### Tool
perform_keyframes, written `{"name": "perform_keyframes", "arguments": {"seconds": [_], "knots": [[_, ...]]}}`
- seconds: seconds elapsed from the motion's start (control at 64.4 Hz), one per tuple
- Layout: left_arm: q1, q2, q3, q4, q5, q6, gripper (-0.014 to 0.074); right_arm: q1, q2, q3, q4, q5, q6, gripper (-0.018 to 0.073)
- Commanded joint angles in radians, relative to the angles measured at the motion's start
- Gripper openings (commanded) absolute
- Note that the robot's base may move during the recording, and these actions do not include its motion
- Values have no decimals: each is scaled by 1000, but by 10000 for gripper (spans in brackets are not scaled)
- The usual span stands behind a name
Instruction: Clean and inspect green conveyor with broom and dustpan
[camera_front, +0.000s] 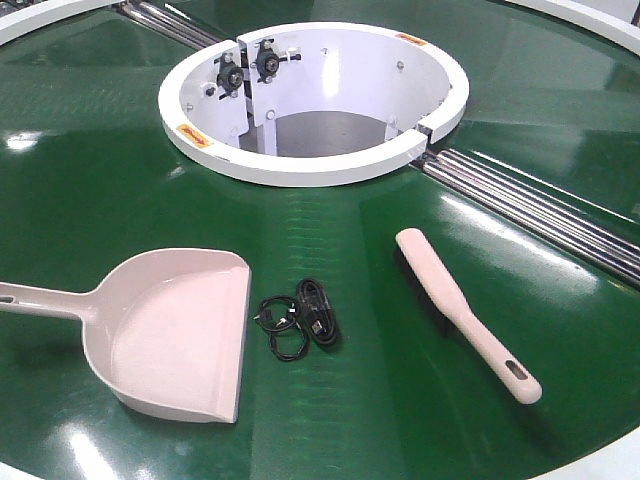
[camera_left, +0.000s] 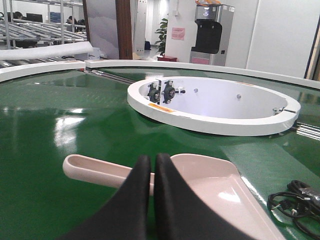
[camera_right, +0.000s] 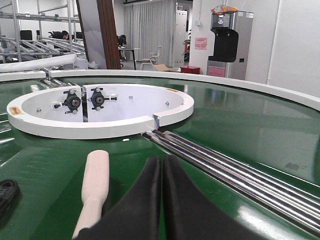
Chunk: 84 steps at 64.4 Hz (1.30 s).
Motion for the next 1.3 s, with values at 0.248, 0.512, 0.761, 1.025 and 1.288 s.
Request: {"name": "perform_keyframes", "arguments": {"seconds": [0.248,0.512,0.761,1.025,1.288], "knots": [[1,-14,11,-4,-78,0,-6,-6,-10,4,-10,-71,-2,-8],[1,-14,11,-4,-78,0,-6,-6,-10,4,-10,-71,-2,-8],[1,-14,11,-4,-78,0,-6,-6,-10,4,-10,-71,-2,-8],[1,-14,9,-4,-175,0,-6,-6,-10,4,-6,-71,-2,-8],[1,72,-296,-2,-91,0,-6,-6,-10,4,-6,-71,-2,-8]]}}
